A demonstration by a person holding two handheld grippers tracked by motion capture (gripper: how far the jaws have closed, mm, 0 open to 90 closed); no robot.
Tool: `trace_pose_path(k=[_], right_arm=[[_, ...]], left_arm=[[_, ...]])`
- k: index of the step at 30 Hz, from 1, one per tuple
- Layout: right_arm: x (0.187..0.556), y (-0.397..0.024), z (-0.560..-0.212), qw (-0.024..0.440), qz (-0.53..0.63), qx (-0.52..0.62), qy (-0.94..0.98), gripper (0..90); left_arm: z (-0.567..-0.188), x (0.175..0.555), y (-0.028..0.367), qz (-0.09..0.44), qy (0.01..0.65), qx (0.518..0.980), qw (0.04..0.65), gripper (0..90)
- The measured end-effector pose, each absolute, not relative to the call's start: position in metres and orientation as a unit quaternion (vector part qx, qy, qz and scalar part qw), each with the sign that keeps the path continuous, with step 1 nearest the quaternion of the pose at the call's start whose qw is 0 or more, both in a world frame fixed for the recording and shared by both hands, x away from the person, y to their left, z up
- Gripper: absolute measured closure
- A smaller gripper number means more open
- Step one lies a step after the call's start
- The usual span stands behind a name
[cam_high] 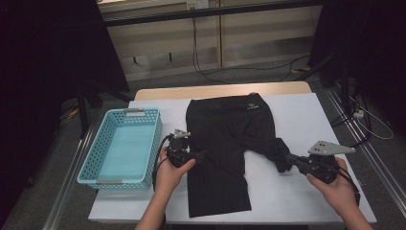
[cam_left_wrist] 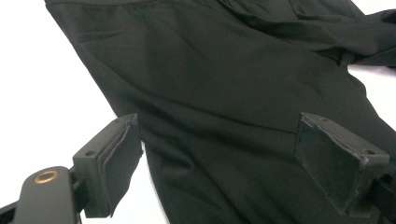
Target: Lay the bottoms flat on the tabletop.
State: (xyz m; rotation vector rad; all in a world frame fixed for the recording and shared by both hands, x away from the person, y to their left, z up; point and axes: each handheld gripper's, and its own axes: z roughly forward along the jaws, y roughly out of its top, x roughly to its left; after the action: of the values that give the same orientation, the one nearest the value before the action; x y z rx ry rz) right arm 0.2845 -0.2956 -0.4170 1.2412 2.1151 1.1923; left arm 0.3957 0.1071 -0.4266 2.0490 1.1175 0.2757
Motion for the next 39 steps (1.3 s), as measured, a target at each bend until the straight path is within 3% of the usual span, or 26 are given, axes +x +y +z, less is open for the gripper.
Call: trace_pose_path(k=[21,32,35,39], right_arm=[[0.287,-0.322,-0.401,0.259,0.438,0.469,0.722,88.4],[0.297,-0.351,-0.415,0.284,0.394,0.523,0.701,87.9],[0.3,-0.347,-0.42,0.277,0.39,0.516,0.71,81.5],[0.302,-0.33,-0.422,0.273,0.382,0.498,0.729,65.1]], left_arm=[[-0.424,0.395,0.114,0.105,0.44,0.805,0.384,15.4],[-0.426,0.396,0.113,0.106,0.444,0.801,0.386,15.4],[-0.427,0.396,0.113,0.107,0.445,0.8,0.388,15.4],[-0.427,0.396,0.112,0.106,0.446,0.8,0.388,15.4]])
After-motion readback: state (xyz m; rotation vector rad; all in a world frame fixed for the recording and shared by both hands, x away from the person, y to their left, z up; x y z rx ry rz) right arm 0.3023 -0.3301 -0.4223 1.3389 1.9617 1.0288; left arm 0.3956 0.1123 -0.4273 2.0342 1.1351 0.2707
